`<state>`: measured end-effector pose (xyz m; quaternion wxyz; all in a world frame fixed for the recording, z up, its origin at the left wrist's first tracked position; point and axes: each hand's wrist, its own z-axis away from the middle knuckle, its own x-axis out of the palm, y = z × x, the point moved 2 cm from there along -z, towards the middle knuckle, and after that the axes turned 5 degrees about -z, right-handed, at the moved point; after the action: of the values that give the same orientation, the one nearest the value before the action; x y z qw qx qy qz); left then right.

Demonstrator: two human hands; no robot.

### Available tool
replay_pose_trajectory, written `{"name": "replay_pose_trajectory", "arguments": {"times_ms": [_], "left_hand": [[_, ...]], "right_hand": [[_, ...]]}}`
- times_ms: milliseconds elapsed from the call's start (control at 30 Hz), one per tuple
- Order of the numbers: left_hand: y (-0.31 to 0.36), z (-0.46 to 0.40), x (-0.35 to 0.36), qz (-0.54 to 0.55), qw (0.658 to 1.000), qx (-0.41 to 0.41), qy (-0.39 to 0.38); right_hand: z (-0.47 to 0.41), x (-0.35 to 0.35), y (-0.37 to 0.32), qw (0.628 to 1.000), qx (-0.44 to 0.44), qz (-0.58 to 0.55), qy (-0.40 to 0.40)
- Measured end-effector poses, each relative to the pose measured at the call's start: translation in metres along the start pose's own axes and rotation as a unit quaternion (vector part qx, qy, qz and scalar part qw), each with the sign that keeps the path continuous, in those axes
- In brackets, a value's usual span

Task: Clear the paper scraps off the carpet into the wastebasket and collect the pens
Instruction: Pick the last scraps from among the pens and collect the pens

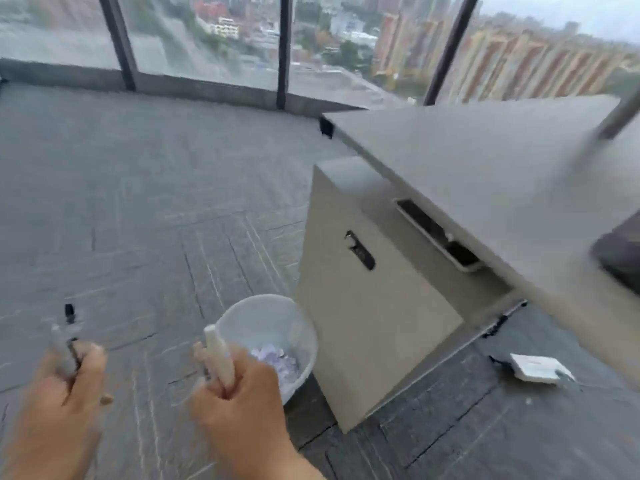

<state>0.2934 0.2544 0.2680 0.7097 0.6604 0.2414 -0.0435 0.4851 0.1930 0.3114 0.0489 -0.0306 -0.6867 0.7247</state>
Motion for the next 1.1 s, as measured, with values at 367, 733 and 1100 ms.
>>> {"name": "replay_pose_trajectory", "arguments": {"times_ms": [367, 733, 1100], "left_hand": [[0.419, 0.116, 0.112, 0.27, 0.908, 0.14, -0.29], [0.503, 0.203, 0.228, 0.237, 0.891, 0.082, -0.379], [0.491, 0.218, 0.257, 0.173, 0.904, 0.049, -0.387]], "right_hand": [[0.061, -0.22, -0.319, 0.925, -0.155, -0.084, 0.336], [0.068, -0.346, -0.343, 0.894, -0.116, -0.111, 0.418], [0.063, -0.36, -0.312, 0.9, -0.059, -0.163, 0.4]]}}
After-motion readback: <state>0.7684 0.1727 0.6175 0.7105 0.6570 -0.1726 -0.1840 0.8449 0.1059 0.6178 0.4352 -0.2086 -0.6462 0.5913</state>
